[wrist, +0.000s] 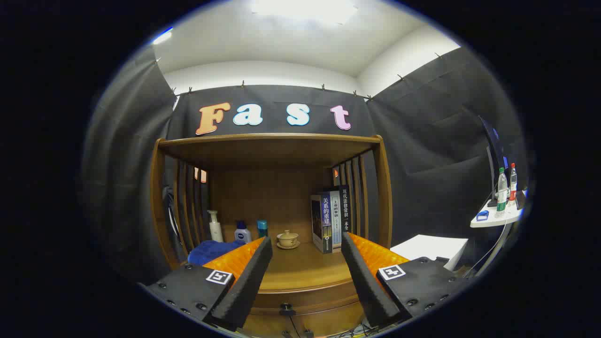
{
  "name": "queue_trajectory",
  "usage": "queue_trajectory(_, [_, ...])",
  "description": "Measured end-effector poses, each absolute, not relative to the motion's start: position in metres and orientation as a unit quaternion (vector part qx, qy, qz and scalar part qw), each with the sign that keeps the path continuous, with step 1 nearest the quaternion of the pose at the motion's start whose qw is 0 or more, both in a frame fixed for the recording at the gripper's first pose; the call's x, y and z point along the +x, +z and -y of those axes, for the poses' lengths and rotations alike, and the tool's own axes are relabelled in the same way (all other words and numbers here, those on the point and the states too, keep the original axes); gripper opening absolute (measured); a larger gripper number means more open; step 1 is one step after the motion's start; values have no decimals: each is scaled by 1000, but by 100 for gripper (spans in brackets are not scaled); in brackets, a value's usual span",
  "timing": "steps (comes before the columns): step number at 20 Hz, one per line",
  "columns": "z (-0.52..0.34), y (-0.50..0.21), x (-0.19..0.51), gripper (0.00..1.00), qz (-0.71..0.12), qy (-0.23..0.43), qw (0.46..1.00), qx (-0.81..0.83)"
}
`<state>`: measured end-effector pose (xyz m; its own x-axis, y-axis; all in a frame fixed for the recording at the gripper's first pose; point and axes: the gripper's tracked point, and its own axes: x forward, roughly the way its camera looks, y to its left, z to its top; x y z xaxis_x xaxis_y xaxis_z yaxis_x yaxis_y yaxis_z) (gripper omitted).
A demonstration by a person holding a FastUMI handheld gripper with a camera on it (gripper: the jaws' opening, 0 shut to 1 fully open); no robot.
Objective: Pull open the drawer, take out the items inside it, and place them on the countertop above the cabinet.
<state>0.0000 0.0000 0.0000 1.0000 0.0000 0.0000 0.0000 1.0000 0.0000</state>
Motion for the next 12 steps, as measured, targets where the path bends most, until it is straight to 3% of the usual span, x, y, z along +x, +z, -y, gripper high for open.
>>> queue_trajectory(12, [-6, 14, -12, 98, 8, 22, 1000, 14])
